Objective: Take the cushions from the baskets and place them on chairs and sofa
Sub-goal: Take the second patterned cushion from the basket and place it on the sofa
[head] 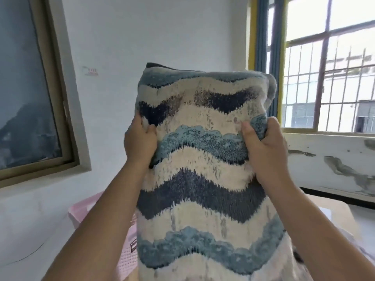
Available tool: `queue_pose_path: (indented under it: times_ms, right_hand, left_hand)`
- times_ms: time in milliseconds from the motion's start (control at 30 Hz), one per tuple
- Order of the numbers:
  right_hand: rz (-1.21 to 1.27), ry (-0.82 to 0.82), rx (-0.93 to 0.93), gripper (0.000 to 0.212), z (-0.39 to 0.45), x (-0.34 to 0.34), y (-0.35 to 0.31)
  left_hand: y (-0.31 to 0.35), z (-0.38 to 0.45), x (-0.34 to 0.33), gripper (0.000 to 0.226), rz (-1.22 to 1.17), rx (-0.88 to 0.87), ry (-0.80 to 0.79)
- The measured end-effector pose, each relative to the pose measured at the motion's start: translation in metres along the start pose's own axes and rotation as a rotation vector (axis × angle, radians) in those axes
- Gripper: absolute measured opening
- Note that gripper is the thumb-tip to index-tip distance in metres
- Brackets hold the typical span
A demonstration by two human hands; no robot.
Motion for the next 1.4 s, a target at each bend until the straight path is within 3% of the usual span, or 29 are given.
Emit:
queue_pose_path:
  times_ms: [133,267,367,467,500,600,633,733,800,900,1000,1067,1167,1300,1400]
  right_hand:
    - [-0.331,-0.181,-0.009,0.021,-0.007,0.021,0.014]
    - [-0.413,-0.372,-0.179,0.034,-0.052,0.032,0.046]
    - [-0.529,-0.622,-0.311,0.035,-0.093,0.037,0.083]
    - [-0.753,-0.882,-0.397,0.035,-0.115,0.051,0.13]
    - [-0.83,-0.857,-0.391,0.036,-0.113,0.057,0.143]
    - [-0.828,-0.375,-0.285,0.031,-0.088,0.084,0.167]
    - [-0.765,-0.301,-0.262,0.025,-0.084,0.086,0.174]
    - [-0.728,-0.452,-0.293,0.077,-0.08,0.073,0.21]
    - [-0.639,-0.406,-0.288,0.098,-0.067,0.07,0.217]
    - [-0.401,-0.242,-0.441,0.11,-0.045,0.089,0.235]
    - [-0.363,-0.38,-0.723,0.122,-0.056,0.106,0.276]
    - [-0.303,-0.433,-0.752,0.127,-0.07,0.107,0.298]
    - [-0.169,-0.277,-0.727,0.102,-0.08,0.116,0.312]
    - [-0.112,-0.02,-0.659,0.039,-0.077,0.144,0.315]
    - [-0.215,0.025,-0.654,0.034,-0.084,0.147,0.323]
  left_hand:
    - [0.029,0.029,-0.042,0.036,0.0,-0.111,-0.164]
    - [0.027,0.017,-0.089,0.036,0.042,-0.165,-0.46]
    - [-0.002,-0.025,-0.132,0.034,0.052,-0.092,-0.744]
    - [-0.028,-0.066,-0.161,0.032,0.042,-0.074,-0.859]
    - [-0.033,-0.079,-0.168,0.032,0.042,-0.089,-0.88]
    - [-0.04,-0.111,-0.185,0.034,-0.022,-0.115,-0.908]
    - [-0.039,-0.117,-0.189,0.034,-0.063,-0.103,-0.896]
    - [-0.028,-0.127,-0.198,0.035,-0.184,-0.062,-0.906]
    - [-0.022,-0.134,-0.206,0.035,-0.214,-0.067,-0.958]
    - [-0.015,-0.145,-0.217,0.034,-0.205,-0.143,-1.041]
    - [-0.012,-0.155,-0.225,0.033,-0.189,-0.196,-1.101]
    - [-0.015,-0.162,-0.231,0.032,-0.183,-0.194,-1.121]
    - [-0.018,-0.172,-0.239,0.033,-0.138,-0.221,-1.124]
    - [-0.028,-0.175,-0.242,0.046,0.134,-0.335,-1.204]
    - [-0.063,-0.178,-0.221,0.059,0.421,-0.396,-1.191]
Point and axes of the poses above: each hand's wrist, its own z-axis towards the middle knuckle, its own x-axis out of the back of the hand, y = z × x, the point moved 6 cm from there along z, towards the middle knuckle, and after that the axes turned 6 degrees about -z, right-handed, at the moved point
